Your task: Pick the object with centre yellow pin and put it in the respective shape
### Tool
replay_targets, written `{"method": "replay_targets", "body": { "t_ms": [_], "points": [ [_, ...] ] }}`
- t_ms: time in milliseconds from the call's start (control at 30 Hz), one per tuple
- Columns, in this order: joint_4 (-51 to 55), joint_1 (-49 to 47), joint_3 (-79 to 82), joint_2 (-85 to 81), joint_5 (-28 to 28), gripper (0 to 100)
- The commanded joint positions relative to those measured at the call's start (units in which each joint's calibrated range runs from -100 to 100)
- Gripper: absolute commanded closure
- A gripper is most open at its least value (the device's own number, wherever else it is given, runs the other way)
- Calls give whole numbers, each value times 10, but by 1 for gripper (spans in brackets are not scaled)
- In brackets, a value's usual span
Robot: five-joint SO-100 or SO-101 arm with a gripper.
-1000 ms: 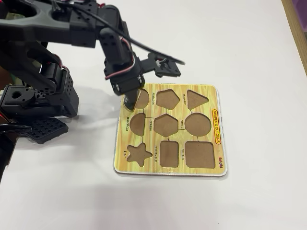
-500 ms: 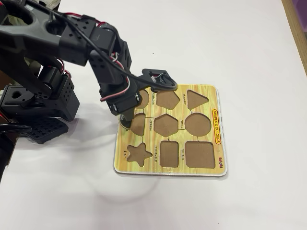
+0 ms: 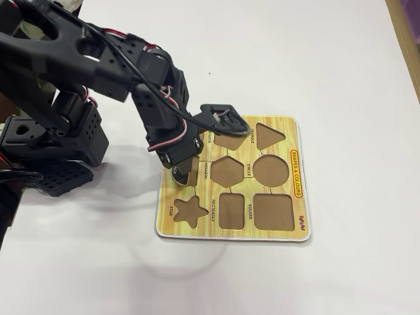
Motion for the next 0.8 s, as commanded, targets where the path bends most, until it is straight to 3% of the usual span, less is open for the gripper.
{"method": "replay_targets", "body": {
  "t_ms": [0, 767],
  "points": [
    [-7, 1, -13, 4, 0, 96],
    [-36, -6, -36, 49, 2, 96]
  ]
}}
